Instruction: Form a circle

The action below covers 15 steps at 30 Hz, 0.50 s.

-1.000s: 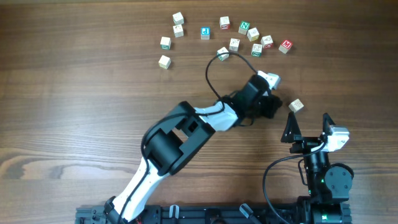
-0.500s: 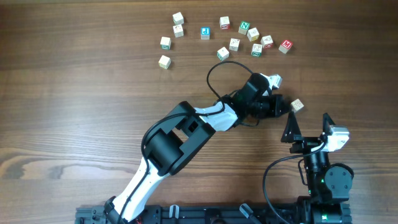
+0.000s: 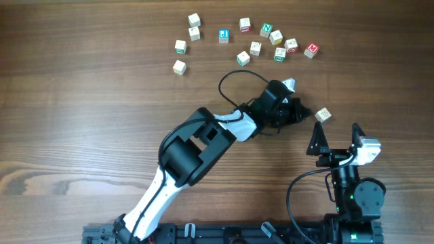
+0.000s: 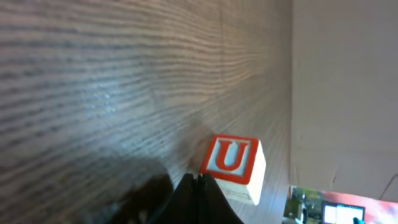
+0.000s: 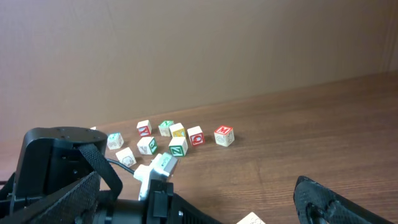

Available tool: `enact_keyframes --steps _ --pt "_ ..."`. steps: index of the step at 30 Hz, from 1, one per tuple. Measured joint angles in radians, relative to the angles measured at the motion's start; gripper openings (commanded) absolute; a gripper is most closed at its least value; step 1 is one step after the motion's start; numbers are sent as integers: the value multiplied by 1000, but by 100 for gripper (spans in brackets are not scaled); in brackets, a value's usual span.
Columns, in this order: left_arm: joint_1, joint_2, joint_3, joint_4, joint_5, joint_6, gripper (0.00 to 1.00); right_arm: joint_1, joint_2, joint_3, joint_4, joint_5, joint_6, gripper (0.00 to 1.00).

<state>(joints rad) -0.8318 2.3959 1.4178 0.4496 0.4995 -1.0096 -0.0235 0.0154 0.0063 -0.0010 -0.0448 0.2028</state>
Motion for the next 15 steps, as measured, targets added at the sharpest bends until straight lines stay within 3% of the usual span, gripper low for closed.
enact_keyframes --steps 15 --pt "-16 4 0 80 7 -22 8 0 0 0 0 0 0 100"
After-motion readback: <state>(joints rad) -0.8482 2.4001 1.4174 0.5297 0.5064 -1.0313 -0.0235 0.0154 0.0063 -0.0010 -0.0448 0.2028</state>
